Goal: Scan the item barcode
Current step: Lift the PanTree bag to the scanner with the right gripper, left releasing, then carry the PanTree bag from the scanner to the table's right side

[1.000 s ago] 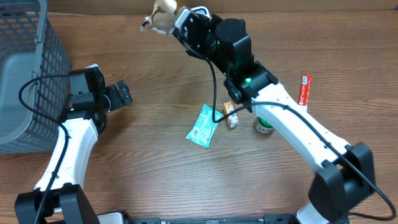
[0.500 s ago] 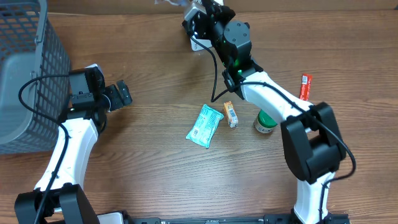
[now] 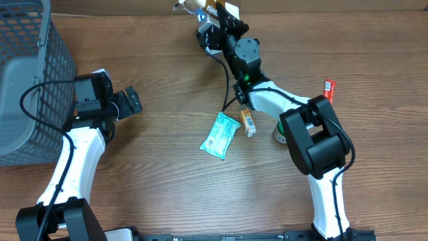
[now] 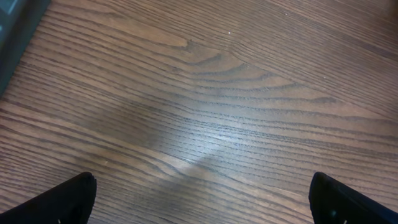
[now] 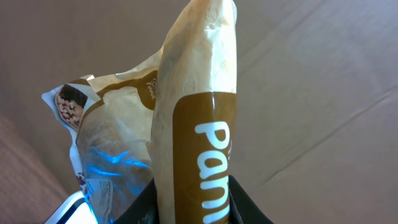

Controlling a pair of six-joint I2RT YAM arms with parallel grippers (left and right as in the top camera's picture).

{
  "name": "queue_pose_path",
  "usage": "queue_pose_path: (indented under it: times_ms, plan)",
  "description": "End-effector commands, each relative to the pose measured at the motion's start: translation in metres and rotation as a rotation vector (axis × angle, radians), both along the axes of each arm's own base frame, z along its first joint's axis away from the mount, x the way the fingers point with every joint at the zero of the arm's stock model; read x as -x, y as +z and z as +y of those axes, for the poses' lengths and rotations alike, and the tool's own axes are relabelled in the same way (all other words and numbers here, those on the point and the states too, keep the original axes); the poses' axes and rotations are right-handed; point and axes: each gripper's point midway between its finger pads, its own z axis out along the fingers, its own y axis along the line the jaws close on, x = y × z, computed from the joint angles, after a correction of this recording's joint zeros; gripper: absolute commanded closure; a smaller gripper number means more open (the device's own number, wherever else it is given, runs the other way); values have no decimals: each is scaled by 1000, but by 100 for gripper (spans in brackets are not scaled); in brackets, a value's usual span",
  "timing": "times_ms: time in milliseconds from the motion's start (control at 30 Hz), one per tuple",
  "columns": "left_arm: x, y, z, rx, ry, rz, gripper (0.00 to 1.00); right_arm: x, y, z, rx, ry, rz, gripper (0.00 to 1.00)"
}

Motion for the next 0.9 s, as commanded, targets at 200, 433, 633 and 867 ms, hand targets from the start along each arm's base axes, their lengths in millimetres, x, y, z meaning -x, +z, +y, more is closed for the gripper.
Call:
queue_pose_path:
  times_ms: [200, 433, 633, 867]
  plan:
    - [-5, 13, -1, -10, -3, -33, 0, -12, -14, -3, 13, -29, 36, 96]
    - [-5, 13, -1, -10, -3, -32, 0, -12, -34, 0, 7, -31, 126, 96]
    - [-5, 13, -1, -10, -3, -32, 0, -6, -49, 15, 2, -5, 195, 96]
    - [-5, 13, -1, -10, -3, -32, 0, -4, -51, 18, -116, 8, 246, 96]
